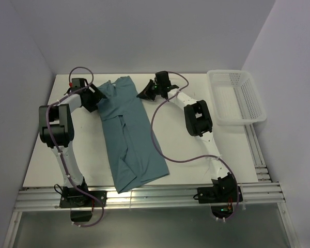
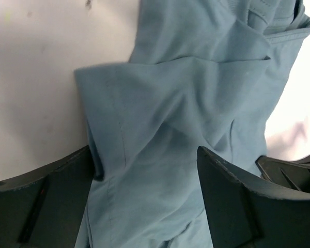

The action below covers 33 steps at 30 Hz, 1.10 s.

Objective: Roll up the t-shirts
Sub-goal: Fold the tshirt

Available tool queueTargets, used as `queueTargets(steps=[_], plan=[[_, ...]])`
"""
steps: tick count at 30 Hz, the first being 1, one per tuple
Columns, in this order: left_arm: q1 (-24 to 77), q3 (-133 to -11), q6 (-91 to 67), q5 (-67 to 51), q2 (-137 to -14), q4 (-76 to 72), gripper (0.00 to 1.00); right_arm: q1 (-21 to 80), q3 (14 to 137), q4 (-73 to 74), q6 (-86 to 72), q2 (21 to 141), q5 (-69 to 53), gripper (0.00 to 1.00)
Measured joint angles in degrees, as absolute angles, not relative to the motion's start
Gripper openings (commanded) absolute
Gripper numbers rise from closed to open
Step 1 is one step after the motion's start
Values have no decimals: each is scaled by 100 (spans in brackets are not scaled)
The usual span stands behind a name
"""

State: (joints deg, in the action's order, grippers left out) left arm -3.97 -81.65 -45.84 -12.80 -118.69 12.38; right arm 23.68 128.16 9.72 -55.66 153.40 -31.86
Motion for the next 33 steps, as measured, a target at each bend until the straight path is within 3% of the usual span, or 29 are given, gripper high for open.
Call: queueTargets(steps=[20,23,27,30,33], plan=[[292,-9677,-4748,-1439,-12855,1243,88,1448,10503,585,-5577,13928,-1678,0],[344,-9835,-4740,-1516,-12877,1339,90,1398,10610,711,-5474,13915,-1588,26],[346,-9878,-4644,-1551,-12838,1474,96,1398,11673,1431,-5131,14156,-1632,63],[340,-9778,-4488,-1529,-12641,1750,98,1398,11764,1531,-4888,13957,-1629,73],[340,-9579,-4276,-1514,-12156,2108,98,1398,11489,1876,-4624,13559,-1551,71]])
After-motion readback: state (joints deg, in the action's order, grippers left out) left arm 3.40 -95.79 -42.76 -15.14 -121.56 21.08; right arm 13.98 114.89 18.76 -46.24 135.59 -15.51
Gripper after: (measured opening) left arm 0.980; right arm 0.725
